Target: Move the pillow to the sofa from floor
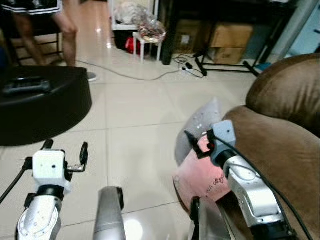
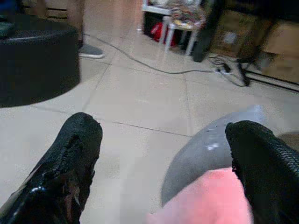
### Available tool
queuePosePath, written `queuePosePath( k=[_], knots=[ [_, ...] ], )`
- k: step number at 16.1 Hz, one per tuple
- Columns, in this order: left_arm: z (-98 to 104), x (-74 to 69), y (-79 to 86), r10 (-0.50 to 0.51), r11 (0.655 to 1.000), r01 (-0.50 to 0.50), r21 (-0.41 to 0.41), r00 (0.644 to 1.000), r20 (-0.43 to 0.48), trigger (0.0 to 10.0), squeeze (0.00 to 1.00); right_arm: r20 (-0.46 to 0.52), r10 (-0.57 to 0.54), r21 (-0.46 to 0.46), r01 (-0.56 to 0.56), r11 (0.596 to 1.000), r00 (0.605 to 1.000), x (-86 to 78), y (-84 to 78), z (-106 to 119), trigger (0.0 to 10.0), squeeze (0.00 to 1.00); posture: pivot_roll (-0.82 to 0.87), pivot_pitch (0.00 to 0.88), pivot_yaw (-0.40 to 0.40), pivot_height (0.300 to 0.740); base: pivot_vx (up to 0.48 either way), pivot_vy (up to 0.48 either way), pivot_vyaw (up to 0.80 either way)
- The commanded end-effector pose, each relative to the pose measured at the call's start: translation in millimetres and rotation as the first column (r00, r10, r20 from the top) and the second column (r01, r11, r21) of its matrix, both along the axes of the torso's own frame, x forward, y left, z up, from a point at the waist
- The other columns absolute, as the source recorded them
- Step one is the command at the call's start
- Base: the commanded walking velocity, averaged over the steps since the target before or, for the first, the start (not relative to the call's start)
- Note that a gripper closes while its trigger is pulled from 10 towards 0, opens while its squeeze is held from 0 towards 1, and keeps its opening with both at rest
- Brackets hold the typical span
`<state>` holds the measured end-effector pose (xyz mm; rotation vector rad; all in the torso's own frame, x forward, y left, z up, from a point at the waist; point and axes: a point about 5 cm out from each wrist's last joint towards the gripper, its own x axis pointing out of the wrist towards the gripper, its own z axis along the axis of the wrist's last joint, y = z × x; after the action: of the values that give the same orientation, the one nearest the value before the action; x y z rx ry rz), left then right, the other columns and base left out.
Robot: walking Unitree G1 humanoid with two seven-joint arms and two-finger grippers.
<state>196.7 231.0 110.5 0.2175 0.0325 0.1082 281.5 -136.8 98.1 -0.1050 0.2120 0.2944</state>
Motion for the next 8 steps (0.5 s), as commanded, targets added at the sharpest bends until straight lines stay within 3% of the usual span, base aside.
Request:
queuePosePath(
  k=[1,4,8],
  knots=[
    [3.6,1.2,-2.0,-0.001,1.000,0.001,-0.011,1.000,0.023,10.0,0.00,-0.014,-0.059,-0.026,0.059,0.998,0.998,2.2,-12.3,-1.5,10.0,0.00,0.03,0.000,-0.067,0.550,0.000,0.000,0.00],
    [0.0,-2.0,14.5,0.105,0.994,-0.105,-0.003,0.994,0.015,10.0,0.00,-0.058,-0.244,0.027,0.246,0.969,0.968,-0.1,-34.0,-14.5,10.0,0.00,0.03,0.000,-0.067,0.550,0.245,0.000,0.00],
    [-2.7,-3.4,13.1,0.083,0.996,-0.083,-0.011,0.997,-0.003,10.0,0.00,-0.030,-0.223,-0.011,0.223,0.975,0.974,-3.3,-35.0,-14.5,10.0,0.00,0.02,0.000,-0.061,0.550,0.253,0.000,0.00]
  ],
)
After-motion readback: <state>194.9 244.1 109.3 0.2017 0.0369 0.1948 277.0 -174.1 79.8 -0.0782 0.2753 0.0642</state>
